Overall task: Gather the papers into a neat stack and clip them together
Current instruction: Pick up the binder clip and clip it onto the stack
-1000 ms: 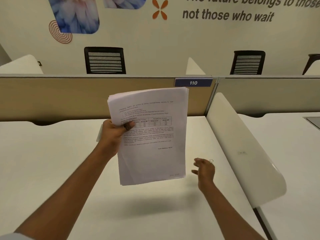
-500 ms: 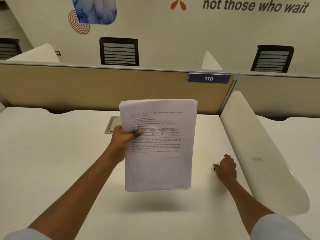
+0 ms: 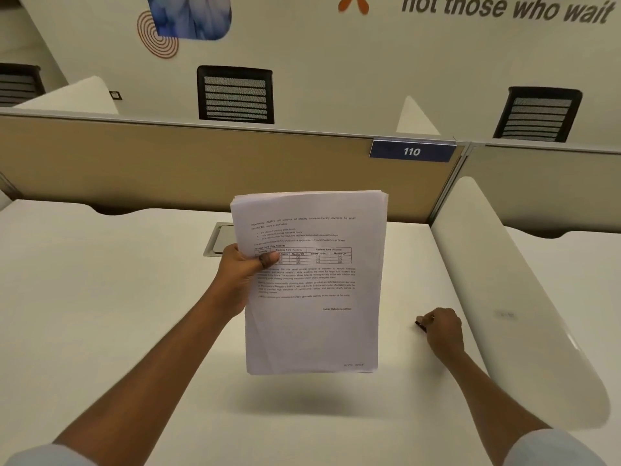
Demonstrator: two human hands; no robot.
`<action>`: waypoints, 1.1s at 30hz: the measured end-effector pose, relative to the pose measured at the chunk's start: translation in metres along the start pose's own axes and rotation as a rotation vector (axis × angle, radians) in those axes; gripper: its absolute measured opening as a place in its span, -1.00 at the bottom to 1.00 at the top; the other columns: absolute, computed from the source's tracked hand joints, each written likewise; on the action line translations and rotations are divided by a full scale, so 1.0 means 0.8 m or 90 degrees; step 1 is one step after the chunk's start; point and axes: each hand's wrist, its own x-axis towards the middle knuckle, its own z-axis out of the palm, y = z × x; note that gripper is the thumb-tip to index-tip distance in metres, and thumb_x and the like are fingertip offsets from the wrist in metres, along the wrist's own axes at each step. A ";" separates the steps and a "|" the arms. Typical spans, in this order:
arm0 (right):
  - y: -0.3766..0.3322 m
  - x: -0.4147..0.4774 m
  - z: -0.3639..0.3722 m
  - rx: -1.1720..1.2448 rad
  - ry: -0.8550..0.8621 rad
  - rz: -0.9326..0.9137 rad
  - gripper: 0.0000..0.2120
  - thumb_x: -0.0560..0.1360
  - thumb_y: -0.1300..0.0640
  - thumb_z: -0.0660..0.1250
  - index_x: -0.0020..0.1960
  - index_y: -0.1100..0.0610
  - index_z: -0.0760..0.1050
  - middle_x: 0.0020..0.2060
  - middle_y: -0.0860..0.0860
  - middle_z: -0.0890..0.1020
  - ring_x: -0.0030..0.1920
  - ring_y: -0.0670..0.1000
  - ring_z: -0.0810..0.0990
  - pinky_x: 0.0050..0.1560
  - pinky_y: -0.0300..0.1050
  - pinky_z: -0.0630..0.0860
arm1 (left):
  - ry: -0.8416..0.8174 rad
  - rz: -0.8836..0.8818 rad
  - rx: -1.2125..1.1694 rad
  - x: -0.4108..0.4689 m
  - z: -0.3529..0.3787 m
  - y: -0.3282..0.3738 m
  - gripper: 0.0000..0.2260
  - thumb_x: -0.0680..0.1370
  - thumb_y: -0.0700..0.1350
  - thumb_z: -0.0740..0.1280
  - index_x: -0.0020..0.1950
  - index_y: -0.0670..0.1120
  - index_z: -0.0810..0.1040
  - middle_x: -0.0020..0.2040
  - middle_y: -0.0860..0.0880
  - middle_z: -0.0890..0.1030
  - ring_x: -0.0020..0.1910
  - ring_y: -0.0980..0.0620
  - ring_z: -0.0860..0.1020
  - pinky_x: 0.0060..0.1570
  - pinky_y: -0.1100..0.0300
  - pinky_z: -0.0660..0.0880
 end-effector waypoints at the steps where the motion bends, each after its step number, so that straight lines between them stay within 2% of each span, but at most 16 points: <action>1: -0.008 -0.003 -0.003 0.020 -0.003 0.000 -0.70 0.43 0.35 0.33 -0.44 0.16 0.42 -0.38 0.02 0.52 -0.19 0.10 0.60 -0.38 -0.22 0.31 | -0.002 0.001 -0.002 -0.001 -0.001 0.001 -0.62 0.45 -0.36 0.38 -0.15 0.17 0.69 -0.11 0.05 0.73 -0.10 -0.05 0.70 -0.04 -0.10 0.62; 3: -0.032 -0.013 -0.014 0.075 0.008 -0.011 -0.76 0.44 0.25 0.36 -0.39 0.17 0.45 -0.29 0.07 0.57 -0.15 0.14 0.58 -0.33 -0.12 0.29 | -0.010 0.003 -0.009 -0.003 -0.005 0.002 -0.62 0.44 -0.36 0.39 -0.14 0.17 0.69 -0.11 0.04 0.73 -0.10 -0.06 0.70 -0.05 -0.09 0.63; 5: -0.063 -0.021 -0.026 0.138 0.030 -0.028 -0.79 0.43 0.21 0.39 -0.35 0.22 0.48 -0.28 0.09 0.61 -0.15 0.13 0.57 -0.25 -0.07 0.33 | -0.015 0.001 -0.012 -0.005 -0.010 0.003 -0.67 0.41 -0.32 0.43 -0.12 0.15 0.69 -0.09 0.02 0.73 -0.07 -0.09 0.69 -0.06 -0.09 0.63; 7: -0.107 -0.033 -0.043 0.215 0.045 -0.042 -0.83 0.39 0.22 0.44 -0.33 0.24 0.51 -0.28 0.08 0.62 -0.19 0.10 0.59 -0.20 0.00 0.46 | -0.012 -0.006 -0.013 -0.008 -0.017 0.004 -0.73 0.35 -0.25 0.45 -0.11 0.12 0.69 -0.06 -0.01 0.72 -0.05 -0.12 0.68 -0.08 -0.08 0.63; 9: -0.152 -0.047 -0.062 0.287 0.044 -0.066 -0.84 0.38 0.23 0.47 -0.30 0.18 0.51 -0.22 0.10 0.64 -0.30 0.10 0.61 -0.23 0.08 0.59 | -0.007 -0.016 -0.014 -0.010 -0.025 0.003 -0.75 0.33 -0.22 0.46 -0.10 0.09 0.69 -0.06 -0.03 0.72 -0.06 -0.14 0.68 -0.10 -0.07 0.63; 11: -0.192 -0.059 -0.079 0.329 0.057 -0.111 -0.86 0.37 0.24 0.49 -0.25 0.15 0.52 -0.17 0.13 0.64 -0.28 0.06 0.62 -0.17 0.04 0.62 | -0.007 -0.021 -0.018 -0.014 -0.033 0.004 -0.77 0.32 -0.22 0.46 -0.09 0.04 0.69 -0.07 -0.05 0.72 -0.08 -0.13 0.69 -0.12 -0.03 0.64; 14: -0.244 -0.083 -0.104 0.331 0.098 -0.192 -0.83 0.34 0.20 0.51 -0.15 0.08 0.55 -0.14 0.05 0.64 -0.13 0.03 0.61 -0.01 0.03 0.60 | -0.008 -0.029 -0.022 -0.019 -0.045 0.005 -0.77 0.32 -0.23 0.46 -0.06 -0.01 0.68 -0.06 -0.07 0.72 -0.09 -0.13 0.69 -0.17 0.01 0.64; 17: -0.286 -0.112 -0.126 0.348 0.090 -0.277 -0.75 0.39 0.20 0.48 -0.01 0.01 0.51 -0.13 -0.04 0.61 -0.04 0.05 0.62 0.04 0.11 0.61 | -0.009 -0.032 -0.017 -0.025 -0.057 0.008 -0.76 0.33 -0.21 0.46 -0.03 -0.01 0.66 -0.06 -0.06 0.72 -0.09 -0.14 0.69 -0.18 0.03 0.64; 21: -0.328 -0.141 -0.144 0.370 0.074 -0.340 -0.59 0.43 0.28 0.42 0.19 0.01 0.41 -0.06 0.05 0.59 0.01 0.05 0.62 0.09 0.16 0.59 | -0.016 -0.030 -0.014 -0.030 -0.074 0.013 -0.76 0.34 -0.23 0.48 -0.04 0.01 0.66 -0.07 -0.05 0.72 -0.10 -0.12 0.69 -0.21 0.06 0.64; 24: -0.351 -0.160 -0.153 0.367 0.055 -0.367 -0.55 0.45 0.30 0.39 0.30 0.09 0.41 -0.02 0.09 0.59 0.06 0.10 0.61 0.13 0.17 0.57 | -0.011 -0.031 -0.015 -0.034 -0.088 0.017 -0.75 0.34 -0.21 0.47 -0.01 -0.01 0.64 -0.06 -0.07 0.72 -0.09 -0.14 0.69 -0.20 0.04 0.64; 26: -0.365 -0.175 -0.158 0.347 0.042 -0.400 -0.56 0.46 0.28 0.37 0.31 0.13 0.42 0.01 0.10 0.58 0.06 0.12 0.61 0.15 0.18 0.55 | -0.015 -0.029 -0.017 -0.036 -0.096 0.021 -0.76 0.34 -0.20 0.46 -0.01 -0.02 0.64 -0.07 -0.06 0.72 -0.10 -0.13 0.69 -0.22 0.05 0.64; 30: -0.398 -0.210 -0.166 0.326 0.019 -0.458 -0.62 0.45 0.23 0.39 0.24 0.11 0.45 -0.03 0.04 0.59 0.05 0.09 0.62 0.11 0.17 0.57 | -0.026 -0.030 -0.021 -0.036 -0.111 0.029 -0.78 0.40 -0.31 0.44 -0.03 -0.04 0.64 -0.10 -0.06 0.73 -0.13 -0.12 0.69 -0.24 0.08 0.63; 33: -0.425 -0.237 -0.165 0.310 -0.038 -0.491 -0.65 0.44 0.27 0.39 0.21 0.17 0.45 0.01 0.09 0.57 0.04 0.07 0.61 -0.04 -0.04 0.65 | -0.038 -0.022 -0.017 -0.036 -0.119 0.033 -0.78 0.39 -0.29 0.46 -0.02 -0.05 0.65 -0.08 -0.08 0.72 -0.11 -0.13 0.69 -0.21 0.06 0.64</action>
